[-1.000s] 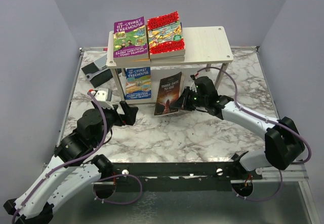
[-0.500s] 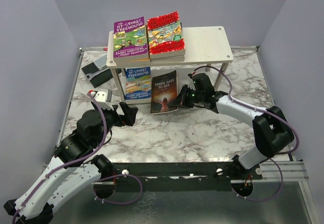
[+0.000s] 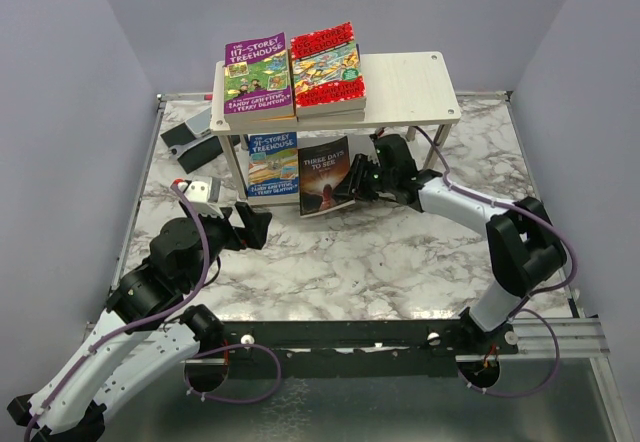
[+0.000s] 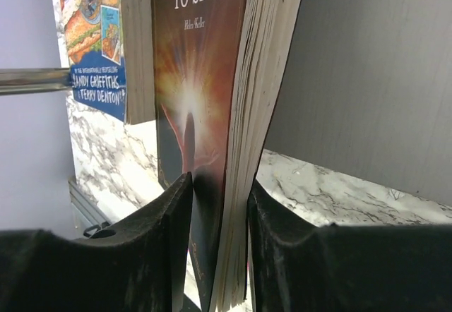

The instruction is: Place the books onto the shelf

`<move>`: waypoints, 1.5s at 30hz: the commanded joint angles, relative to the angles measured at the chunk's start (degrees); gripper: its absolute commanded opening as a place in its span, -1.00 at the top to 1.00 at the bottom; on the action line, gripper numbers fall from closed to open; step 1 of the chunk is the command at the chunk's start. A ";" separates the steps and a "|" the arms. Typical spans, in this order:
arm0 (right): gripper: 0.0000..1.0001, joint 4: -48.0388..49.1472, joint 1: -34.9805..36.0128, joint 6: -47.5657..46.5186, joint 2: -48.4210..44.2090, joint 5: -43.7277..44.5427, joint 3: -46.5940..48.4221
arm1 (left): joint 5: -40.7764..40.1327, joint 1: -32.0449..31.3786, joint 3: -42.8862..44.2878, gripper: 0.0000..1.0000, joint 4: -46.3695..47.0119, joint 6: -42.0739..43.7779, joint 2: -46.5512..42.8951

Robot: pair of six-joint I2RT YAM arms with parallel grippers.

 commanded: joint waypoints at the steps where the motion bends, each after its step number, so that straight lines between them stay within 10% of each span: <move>1: 0.23 0.94 -1.23 0.77 1.64 5.52 2.00 | -1.16 0.03 -0.89 -0.98 1.20 0.65 -0.49; 29: -0.22 -7.03 -1.27 -0.41 -5.13 21.70 -2.02 | -1.16 0.04 -0.98 -0.98 1.27 0.61 -0.81; 38: 0.05 -8.09 2.04 -1.41 -13.67 17.19 -10.72 | -1.23 -0.03 -1.07 -0.98 1.38 0.54 -1.09; 45: 0.90 -6.38 4.30 0.94 -14.31 14.06 -14.65 | -1.06 0.03 -1.07 -0.98 1.40 0.51 -0.87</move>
